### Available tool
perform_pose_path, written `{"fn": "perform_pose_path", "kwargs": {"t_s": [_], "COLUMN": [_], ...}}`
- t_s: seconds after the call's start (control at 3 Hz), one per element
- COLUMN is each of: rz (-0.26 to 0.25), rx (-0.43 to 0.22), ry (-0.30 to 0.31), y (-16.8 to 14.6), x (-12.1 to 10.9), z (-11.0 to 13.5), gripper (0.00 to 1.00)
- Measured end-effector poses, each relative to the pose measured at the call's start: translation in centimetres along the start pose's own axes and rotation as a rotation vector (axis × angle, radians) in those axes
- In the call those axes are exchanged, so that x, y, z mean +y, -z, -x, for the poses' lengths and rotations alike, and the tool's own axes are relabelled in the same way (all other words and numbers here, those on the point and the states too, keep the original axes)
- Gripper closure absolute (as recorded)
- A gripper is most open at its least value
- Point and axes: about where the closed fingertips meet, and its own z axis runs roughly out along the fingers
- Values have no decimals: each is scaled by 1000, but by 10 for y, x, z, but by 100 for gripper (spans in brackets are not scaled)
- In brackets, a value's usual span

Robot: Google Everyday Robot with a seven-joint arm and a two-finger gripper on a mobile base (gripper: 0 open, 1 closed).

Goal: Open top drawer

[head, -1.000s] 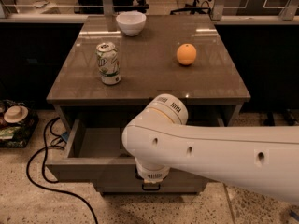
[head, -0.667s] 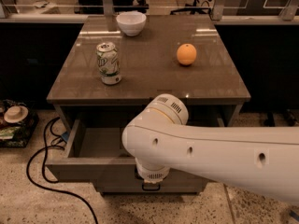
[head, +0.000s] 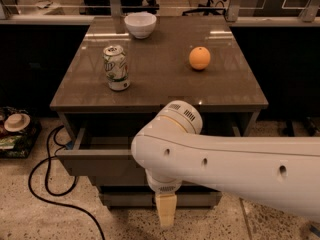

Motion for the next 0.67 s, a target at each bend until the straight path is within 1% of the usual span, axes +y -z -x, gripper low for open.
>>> {"fn": "perform_pose_path", "kwargs": {"t_s": [0.33,0.67], "rz": [-2,-51], "rx": [1,41], "ry": [0,15], "y": [1,18], "x": [-1,-22], "z": [0,-13], "gripper": [0,0]}}
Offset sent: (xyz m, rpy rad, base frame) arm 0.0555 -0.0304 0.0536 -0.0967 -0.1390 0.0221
